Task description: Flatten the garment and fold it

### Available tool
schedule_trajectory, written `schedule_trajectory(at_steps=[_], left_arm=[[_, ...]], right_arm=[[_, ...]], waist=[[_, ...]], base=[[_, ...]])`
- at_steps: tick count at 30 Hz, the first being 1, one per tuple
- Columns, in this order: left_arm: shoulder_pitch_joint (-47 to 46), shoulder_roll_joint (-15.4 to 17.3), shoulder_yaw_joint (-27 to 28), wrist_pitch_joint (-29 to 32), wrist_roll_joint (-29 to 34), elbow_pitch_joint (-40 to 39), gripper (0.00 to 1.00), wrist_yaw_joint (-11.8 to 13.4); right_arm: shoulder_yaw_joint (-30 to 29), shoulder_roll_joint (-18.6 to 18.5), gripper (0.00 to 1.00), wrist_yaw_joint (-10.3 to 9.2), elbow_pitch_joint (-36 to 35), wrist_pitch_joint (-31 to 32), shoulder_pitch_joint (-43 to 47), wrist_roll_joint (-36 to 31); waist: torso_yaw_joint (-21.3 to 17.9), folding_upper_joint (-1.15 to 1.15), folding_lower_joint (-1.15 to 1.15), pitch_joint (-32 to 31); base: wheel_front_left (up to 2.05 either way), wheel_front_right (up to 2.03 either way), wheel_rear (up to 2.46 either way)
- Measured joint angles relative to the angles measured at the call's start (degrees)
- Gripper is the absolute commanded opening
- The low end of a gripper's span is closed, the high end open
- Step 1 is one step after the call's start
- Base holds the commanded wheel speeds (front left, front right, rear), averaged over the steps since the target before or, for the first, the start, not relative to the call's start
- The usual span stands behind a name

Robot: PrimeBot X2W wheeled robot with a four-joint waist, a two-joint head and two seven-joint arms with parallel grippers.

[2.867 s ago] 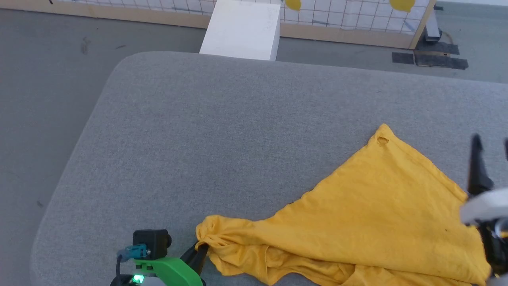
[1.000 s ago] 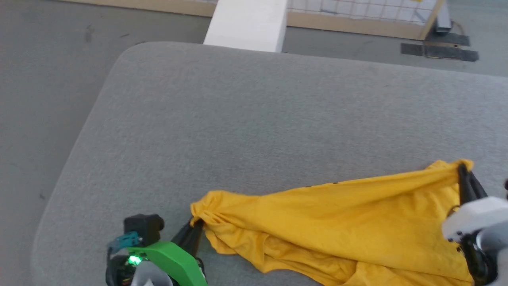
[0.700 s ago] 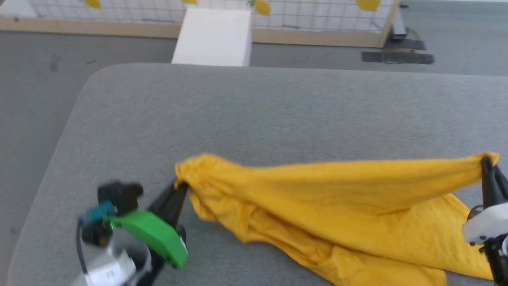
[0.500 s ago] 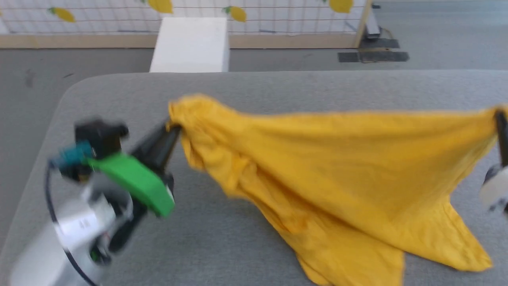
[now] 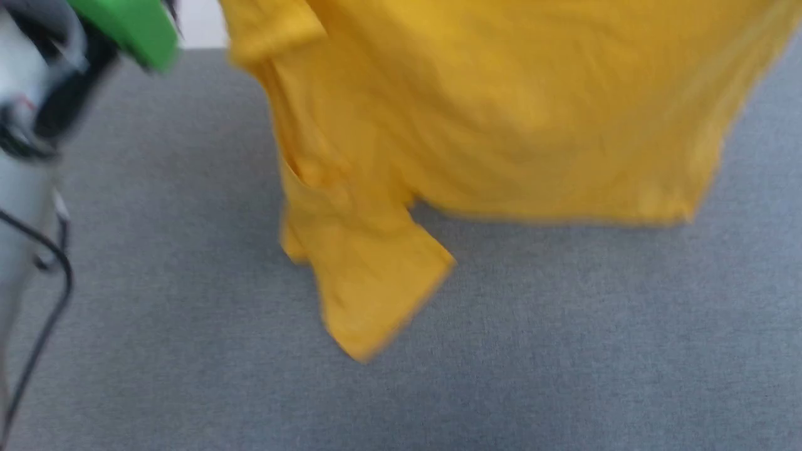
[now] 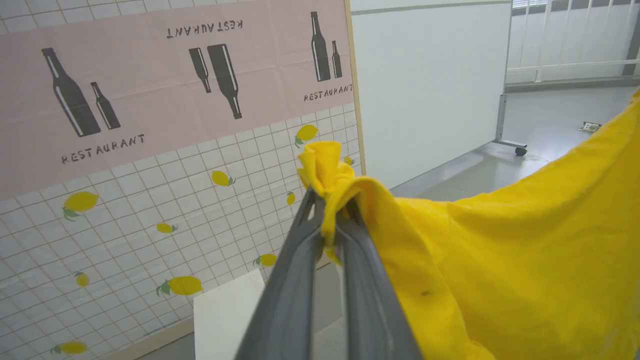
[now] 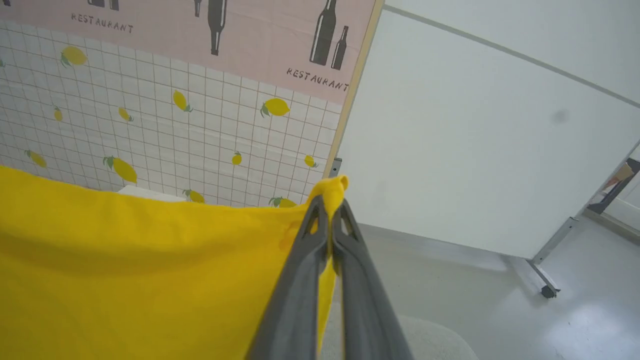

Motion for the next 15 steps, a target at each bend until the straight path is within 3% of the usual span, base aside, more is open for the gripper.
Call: schedule_trajectory(at_steps=[6,15], left_arm=[[-14.1,0.6,1.7,-2.1,4.7,6.9,0.00,-0.3],[-26.0,-0.7,4.5,-15.8,11.1,14.6,0.00,1.7]], right_arm=[[0.9,1.4,0.00,0.00,9.8,-2.9,-15.3,-4.5],[-3.3,6.5,0.00,0.01,18.9,-12.4,-30.6,-11.5]], waist=[[-1.1,0.00,0.00,6.4],[-2.9,0.00,0.01,13.7]], base=[[0.00,0.00,0.00],[0.00,0.00,0.00]])
